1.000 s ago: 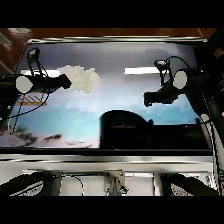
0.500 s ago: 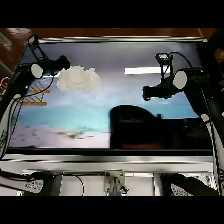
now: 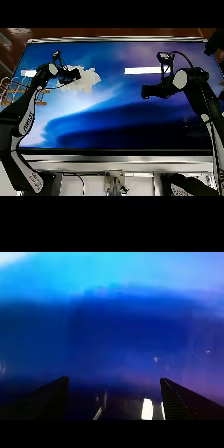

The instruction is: Fold the shirts.

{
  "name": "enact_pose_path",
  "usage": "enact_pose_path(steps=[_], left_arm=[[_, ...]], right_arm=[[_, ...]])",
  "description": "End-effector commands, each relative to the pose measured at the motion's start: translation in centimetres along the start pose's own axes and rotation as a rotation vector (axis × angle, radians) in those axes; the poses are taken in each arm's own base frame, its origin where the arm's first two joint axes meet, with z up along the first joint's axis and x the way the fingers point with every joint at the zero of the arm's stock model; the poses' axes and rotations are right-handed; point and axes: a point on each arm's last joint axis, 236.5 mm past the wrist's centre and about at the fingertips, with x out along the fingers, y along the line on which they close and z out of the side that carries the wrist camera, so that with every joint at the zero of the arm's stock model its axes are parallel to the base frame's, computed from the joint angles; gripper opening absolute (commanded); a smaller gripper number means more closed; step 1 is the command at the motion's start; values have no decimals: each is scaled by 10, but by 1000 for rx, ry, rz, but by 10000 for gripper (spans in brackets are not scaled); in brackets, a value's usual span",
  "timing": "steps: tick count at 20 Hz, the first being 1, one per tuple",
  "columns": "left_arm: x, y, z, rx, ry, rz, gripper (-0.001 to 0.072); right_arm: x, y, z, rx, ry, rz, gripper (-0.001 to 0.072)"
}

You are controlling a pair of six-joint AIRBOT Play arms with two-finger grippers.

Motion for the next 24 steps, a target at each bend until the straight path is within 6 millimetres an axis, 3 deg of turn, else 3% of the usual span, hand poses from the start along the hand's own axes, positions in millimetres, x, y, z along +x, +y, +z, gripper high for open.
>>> enact_pose_path(steps=[1, 3, 4, 6, 8, 10, 12, 13, 14, 16, 18, 20, 22, 24], left_arm=[[11, 4, -23, 8, 89, 3, 541], [11, 4, -25, 8, 100, 4, 445], [11, 4, -27, 9, 108, 4, 351], [10, 4, -27, 8, 111, 4, 57], [2, -7, -18, 19, 84, -26, 33], [-28, -36, 12, 113, -30, -70, 32], [-85, -77, 49, 189, -179, -122, 33], [-126, -100, 63, 240, -248, -152, 33], [-170, -123, 72, 294, -310, -181, 33], [-278, -174, 73, 411, -444, -253, 33], [-389, -222, 46, 498, -551, -356, 33], [-465, -254, -1, 575, -579, -458, 32], [-506, -273, -50, 612, -531, -544, 32], [-505, -283, -84, 611, -439, -575, 32]], right_arm=[[0, 4, -2, 11, 6, 15, 690], [0, 5, -4, 13, 17, 19, 691], [0, 6, -6, 16, 25, 26, 691], [0, 9, -9, 21, 38, 39, 691], [0, 10, -10, 22, 42, 41, 691], [0, 10, -8, 22, 36, 41, 691], [-1, 12, -2, 25, 11, 49, 691], [-4, 13, 1, 21, 2, 52, 690], [-12, 15, 3, -18, 9, 53, 690], [-43, 18, 6, -117, 17, 50, 690], [-93, 21, 19, -186, -47, 32, 690], [-161, 21, 37, -209, -194, -2, 690], [-233, 13, 46, -221, -374, -73, 690], [-288, -6, 39, -177, -496, -164, 690]])
